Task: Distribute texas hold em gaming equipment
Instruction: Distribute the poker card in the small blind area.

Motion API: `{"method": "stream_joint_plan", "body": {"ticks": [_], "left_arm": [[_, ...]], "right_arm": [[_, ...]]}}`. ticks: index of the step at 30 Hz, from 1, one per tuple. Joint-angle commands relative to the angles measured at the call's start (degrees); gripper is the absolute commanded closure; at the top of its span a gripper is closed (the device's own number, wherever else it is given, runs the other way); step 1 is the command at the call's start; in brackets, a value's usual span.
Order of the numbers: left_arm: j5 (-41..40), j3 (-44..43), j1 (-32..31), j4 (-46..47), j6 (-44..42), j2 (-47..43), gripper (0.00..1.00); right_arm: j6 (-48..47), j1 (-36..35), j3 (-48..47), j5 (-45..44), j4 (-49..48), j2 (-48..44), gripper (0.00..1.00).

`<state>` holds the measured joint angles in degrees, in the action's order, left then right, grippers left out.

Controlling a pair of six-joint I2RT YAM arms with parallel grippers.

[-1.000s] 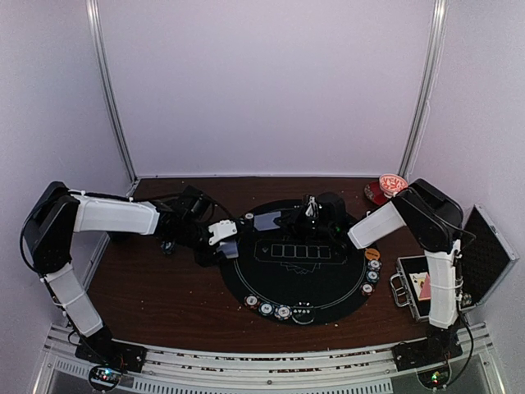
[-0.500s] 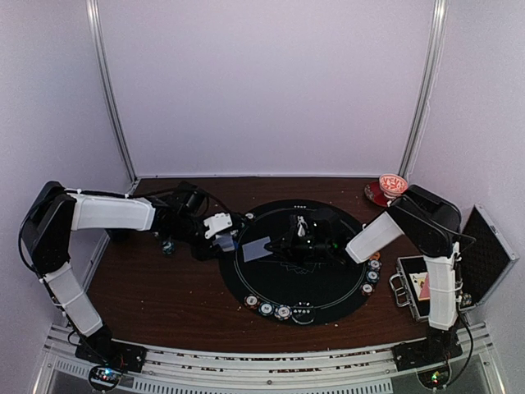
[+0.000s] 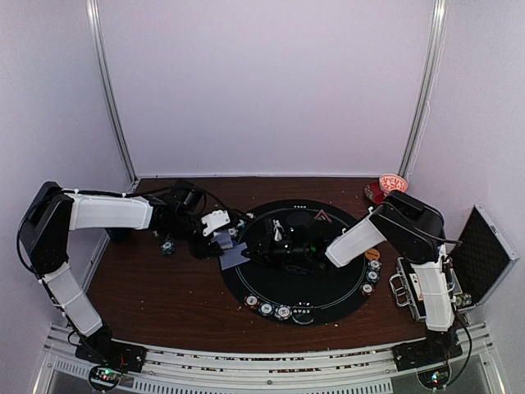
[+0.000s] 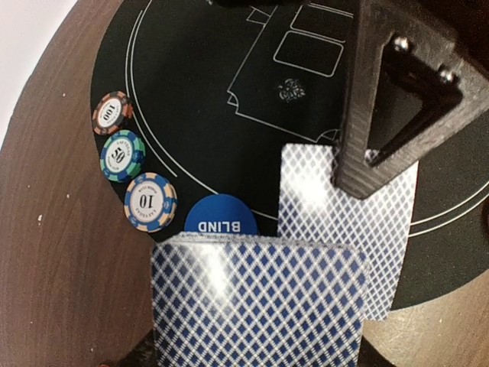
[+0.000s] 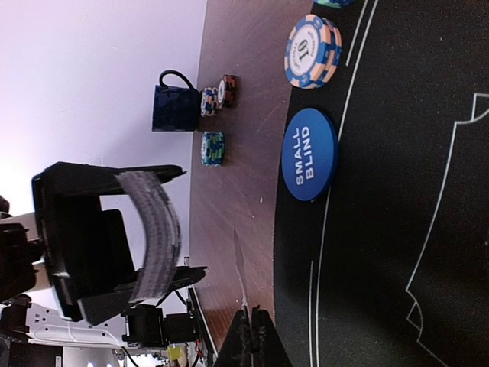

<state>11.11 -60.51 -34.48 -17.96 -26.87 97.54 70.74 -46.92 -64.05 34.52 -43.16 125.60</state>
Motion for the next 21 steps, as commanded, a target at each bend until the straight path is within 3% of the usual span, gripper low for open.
{"method": "stream_joint_plan", "body": {"ticks": [1,9,21], "left_arm": [[0.2,-1.3,0.6,2.5,0.7,-2.3,0.41],[0.1,-1.3,0.8,2.8,0.9,-2.0,0.41],[0.5,-1.3,0.7,2.7,1.0,-2.0,0.41]], "right_arm": [[-0.2,-0.7,-1.9,-2.1,2.4,2.1,1.00],[-0.7,-1.3,-3.5,-3.0,4.6,3.4,1.00],[-3.5,-2.5,-6.2,-5.0,10.9,3.0,0.92]]}}
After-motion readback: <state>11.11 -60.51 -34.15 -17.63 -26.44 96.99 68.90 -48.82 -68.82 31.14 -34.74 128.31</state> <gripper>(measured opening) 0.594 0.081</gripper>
